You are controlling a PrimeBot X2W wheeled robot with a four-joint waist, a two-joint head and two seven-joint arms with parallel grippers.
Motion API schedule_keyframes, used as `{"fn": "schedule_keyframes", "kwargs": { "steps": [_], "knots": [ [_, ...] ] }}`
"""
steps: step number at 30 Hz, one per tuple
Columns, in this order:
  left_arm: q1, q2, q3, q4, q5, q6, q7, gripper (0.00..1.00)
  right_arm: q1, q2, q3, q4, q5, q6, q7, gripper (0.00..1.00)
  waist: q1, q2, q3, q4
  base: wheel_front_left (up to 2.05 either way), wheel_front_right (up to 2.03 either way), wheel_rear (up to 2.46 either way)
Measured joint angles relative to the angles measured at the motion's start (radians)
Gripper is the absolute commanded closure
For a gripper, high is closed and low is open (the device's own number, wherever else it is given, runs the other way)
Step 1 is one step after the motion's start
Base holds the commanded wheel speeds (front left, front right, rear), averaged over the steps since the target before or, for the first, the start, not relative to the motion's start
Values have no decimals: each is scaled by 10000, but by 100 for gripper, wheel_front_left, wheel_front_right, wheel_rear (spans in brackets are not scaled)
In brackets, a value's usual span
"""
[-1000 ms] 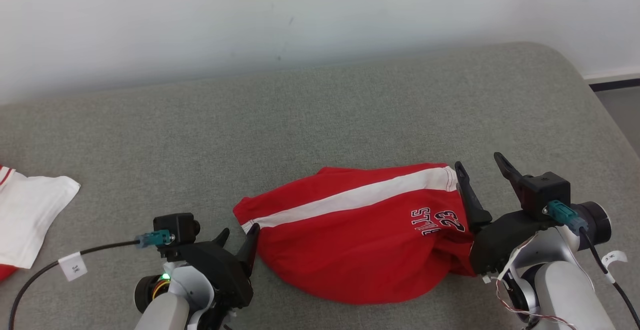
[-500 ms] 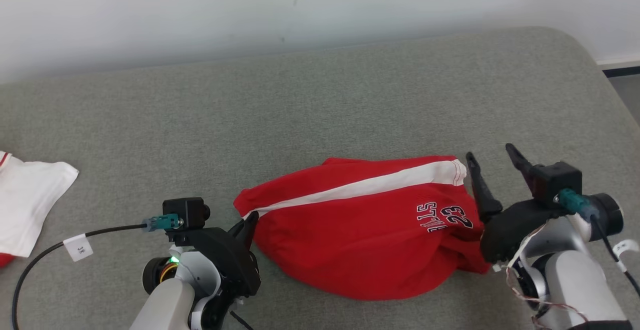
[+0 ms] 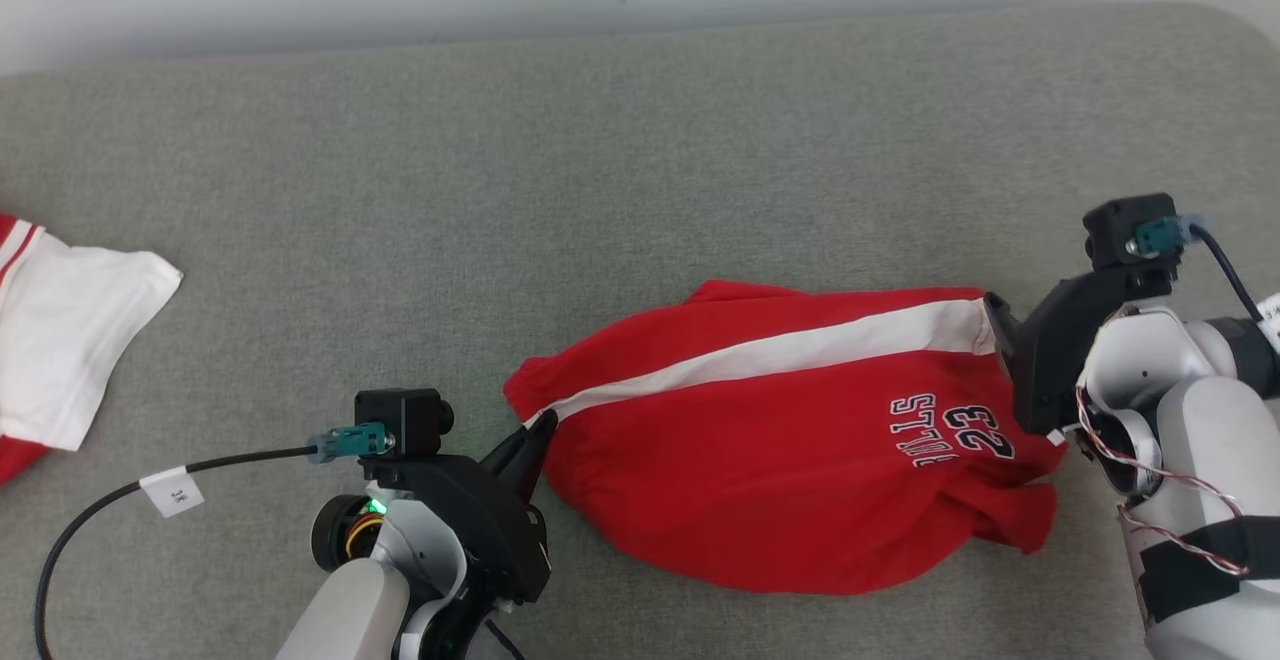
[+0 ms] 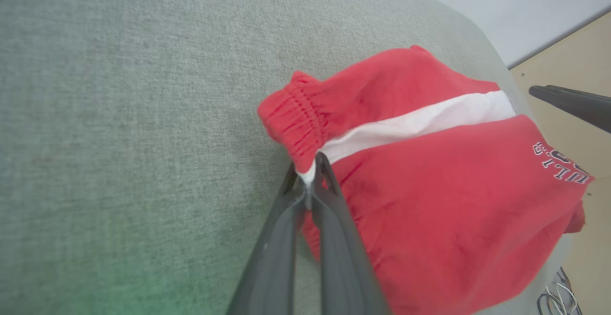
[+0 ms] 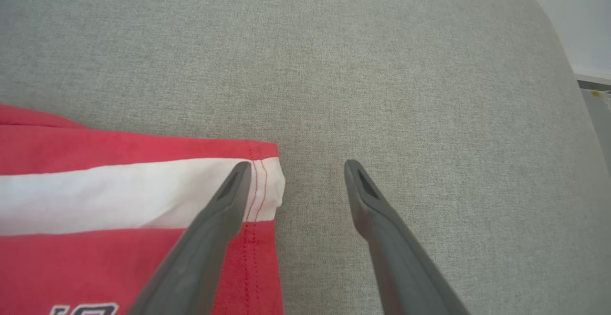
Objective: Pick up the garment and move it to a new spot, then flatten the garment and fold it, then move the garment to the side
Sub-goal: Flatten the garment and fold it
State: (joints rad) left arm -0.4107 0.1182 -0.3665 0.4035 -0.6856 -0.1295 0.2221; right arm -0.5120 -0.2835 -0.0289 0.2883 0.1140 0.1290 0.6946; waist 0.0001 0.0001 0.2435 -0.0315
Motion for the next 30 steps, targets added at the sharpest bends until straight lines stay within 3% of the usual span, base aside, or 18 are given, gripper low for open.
{"fn": "schedule_keyframes", "kwargs": {
  "steps": [6,16,17,19,20,23,30],
  "knots": [
    [-4,6,-153,-169,6,2,52,100,-344,40,-199,123,-119,0,993,2,0,0,411,296,0,0,0],
    [-110,8,-238,-226,4,-13,50,100,-103,416,-102,86,-6,0,1521,0,0,0,726,468,0,0,0],
    [-122,8,-244,-226,4,-13,50,100,-74,431,-88,61,2,0,1546,2,0,0,737,465,0,0,0],
    [-157,15,-247,-222,4,-12,50,100,22,447,-54,-44,2,0,1544,18,0,0,743,442,0,0,0],
    [-170,21,-249,-221,4,-10,48,100,68,451,-25,-121,-8,0,1522,20,0,0,739,427,0,0,0],
    [-170,48,-257,-209,4,31,27,100,273,447,17,-401,-232,0,1375,5,0,0,682,386,0,0,0],
    [-114,90,-280,-205,-12,107,6,100,636,629,232,-995,-510,0,1237,9,-1,0,511,279,0,0,0]
  ]
}}
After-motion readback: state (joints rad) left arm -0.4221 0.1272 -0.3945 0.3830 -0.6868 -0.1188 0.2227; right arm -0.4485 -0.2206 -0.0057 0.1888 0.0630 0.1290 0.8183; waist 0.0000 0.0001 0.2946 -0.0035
